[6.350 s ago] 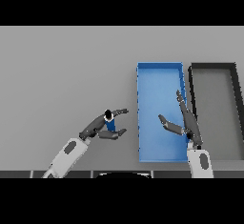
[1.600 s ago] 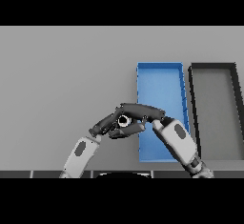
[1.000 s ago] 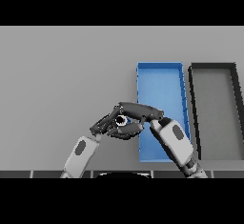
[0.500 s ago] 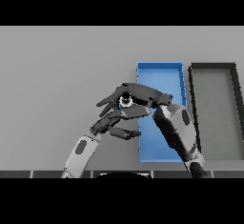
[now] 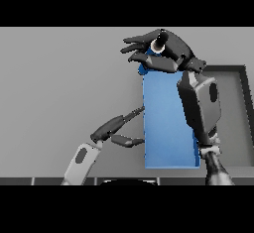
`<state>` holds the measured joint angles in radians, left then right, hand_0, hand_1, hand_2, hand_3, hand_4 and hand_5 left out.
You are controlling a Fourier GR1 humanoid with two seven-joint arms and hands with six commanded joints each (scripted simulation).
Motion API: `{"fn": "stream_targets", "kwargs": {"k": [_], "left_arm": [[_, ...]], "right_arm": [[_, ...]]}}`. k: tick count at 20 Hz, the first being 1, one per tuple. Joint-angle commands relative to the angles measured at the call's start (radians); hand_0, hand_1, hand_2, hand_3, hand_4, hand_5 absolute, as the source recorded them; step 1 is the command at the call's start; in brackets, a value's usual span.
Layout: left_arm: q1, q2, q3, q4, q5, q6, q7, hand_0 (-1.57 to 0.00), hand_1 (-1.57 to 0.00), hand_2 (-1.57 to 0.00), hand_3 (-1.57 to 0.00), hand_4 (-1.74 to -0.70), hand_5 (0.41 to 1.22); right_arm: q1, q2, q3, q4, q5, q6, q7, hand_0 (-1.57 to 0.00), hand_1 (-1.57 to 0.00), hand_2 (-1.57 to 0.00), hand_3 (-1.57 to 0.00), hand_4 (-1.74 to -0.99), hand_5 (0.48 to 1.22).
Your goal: Pick up the blue pipe and place it into the blue bin.
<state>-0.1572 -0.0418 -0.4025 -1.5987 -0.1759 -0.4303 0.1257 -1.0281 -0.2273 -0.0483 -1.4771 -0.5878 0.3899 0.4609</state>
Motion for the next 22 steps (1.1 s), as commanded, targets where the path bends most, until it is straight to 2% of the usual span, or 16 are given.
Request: {"fn": "stream_targets", "kwargs": {"k": [1,7,10,15,18,21,22], "left_arm": [[-0.004,0.003,0.006,-0.004,0.004,0.0,0.007,0.0,0.0,0.0,0.0,-0.95,0.472],[-0.015,0.001,0.014,0.02,-0.005,0.008,-0.008,0.0,0.0,0.0,0.0,-0.94,0.465],[-0.006,0.015,0.017,0.026,-0.011,0.008,-0.044,0.0,0.0,0.0,0.0,-0.94,0.46],[-0.008,0.019,0.014,0.007,-0.02,0.015,-0.048,0.0,0.0,0.0,0.0,-0.93,0.464],[-0.01,0.017,0.017,0.015,-0.032,0.029,-0.046,0.0,0.0,0.0,0.0,-0.93,0.467],[-0.004,0.024,0.012,0.01,-0.037,0.028,-0.062,0.0,0.0,0.0,0.0,-0.92,0.476],[-0.002,0.018,0.005,0.015,-0.041,0.029,-0.069,0.0,0.0,0.0,0.0,-0.92,0.478]], "right_arm": [[-0.004,-0.02,-0.019,0.039,0.024,0.002,-0.005,-1.57,-1.57,-1.57,-1.57,-1.498,1.221],[0.1,-0.059,-0.053,0.129,0.153,0.005,0.028,-1.57,-1.57,-1.57,-1.57,-1.499,1.221],[0.173,-0.069,-0.053,0.128,0.217,-0.008,0.06,-1.57,-1.57,-1.57,-1.57,-1.5,1.221],[0.297,-0.068,-0.052,0.121,0.313,-0.046,0.145,-1.57,-1.57,-1.57,-1.57,-1.5,1.221],[0.353,-0.069,-0.037,0.147,0.357,-0.081,0.149,-1.57,-1.57,-1.57,-1.57,-1.499,1.221],[0.375,-0.091,0.029,0.223,0.334,-0.139,0.149,-1.57,-1.57,-1.57,-1.57,-1.497,1.221],[0.386,-0.115,0.058,0.244,0.308,-0.148,0.149,-1.57,-1.57,-1.57,-1.26,-1.546,1.221]]}}
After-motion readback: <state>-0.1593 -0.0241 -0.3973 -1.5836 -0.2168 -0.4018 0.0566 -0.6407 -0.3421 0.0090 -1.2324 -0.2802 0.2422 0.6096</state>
